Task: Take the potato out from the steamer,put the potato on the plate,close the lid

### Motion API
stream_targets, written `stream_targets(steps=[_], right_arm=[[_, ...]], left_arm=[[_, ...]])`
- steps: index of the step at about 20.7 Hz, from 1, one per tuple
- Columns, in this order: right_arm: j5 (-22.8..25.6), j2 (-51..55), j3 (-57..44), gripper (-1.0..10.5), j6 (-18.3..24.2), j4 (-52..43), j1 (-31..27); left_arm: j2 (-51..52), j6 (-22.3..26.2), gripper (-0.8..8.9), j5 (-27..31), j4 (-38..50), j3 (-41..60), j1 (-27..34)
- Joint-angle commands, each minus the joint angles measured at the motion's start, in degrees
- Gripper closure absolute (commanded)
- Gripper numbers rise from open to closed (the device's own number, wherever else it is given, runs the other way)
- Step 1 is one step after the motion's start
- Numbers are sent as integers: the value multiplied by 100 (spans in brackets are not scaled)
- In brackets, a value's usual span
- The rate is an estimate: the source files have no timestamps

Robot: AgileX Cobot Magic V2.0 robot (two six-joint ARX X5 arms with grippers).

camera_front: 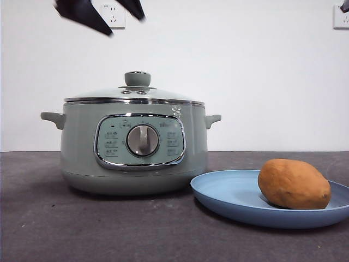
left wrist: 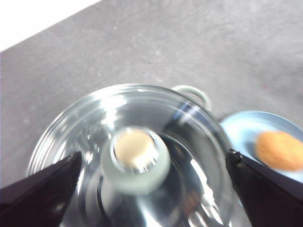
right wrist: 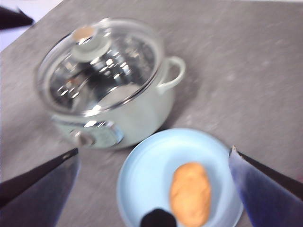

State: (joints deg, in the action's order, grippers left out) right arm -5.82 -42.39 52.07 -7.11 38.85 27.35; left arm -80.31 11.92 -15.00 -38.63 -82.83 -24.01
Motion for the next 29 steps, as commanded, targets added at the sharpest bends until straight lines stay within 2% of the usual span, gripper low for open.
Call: stream_targets(steps=[1, 4, 8, 9, 11, 12, 14, 15, 16, 17, 29], right_arm=[[-439, 2, 17, 289, -57, 203, 9], [-907, 2, 17, 289, -55, 485, 9], [-1233, 2, 17, 291, -50, 767, 9], [-1248, 2, 17, 301, -50, 824, 9], [-1246, 2, 17, 399, -52, 903, 13], [-1244, 2, 17, 502, -50, 946, 13], [-1244, 2, 17, 706, -52, 1010, 13], [-1244, 2, 17, 850, -50, 1043, 13], [-1244, 2, 17, 949, -50, 1060, 13], [-1237, 2, 17, 961, -50, 1073, 13], [-1204, 4, 17, 946, -48, 1095, 13]], left_arm=[[446, -142, 308, -37, -542, -15, -7], [914, -188, 312, -96, -1182, -15, -7], [1368, -232, 322, -247, -1910, -15, -7], [1458, -251, 362, -273, -2076, -15, -4], [1587, -251, 521, -350, -2341, -15, -7], [1644, -262, 634, -345, -2459, -15, -4], [1696, -286, 792, -341, -2583, -15, -7], [1705, -299, 827, -350, -2645, -15, -7], [1705, -299, 821, -345, -2691, -15, -7], [1705, -297, 822, -343, -2726, -15, -7], [1703, -293, 817, -323, -2704, -15, -4]])
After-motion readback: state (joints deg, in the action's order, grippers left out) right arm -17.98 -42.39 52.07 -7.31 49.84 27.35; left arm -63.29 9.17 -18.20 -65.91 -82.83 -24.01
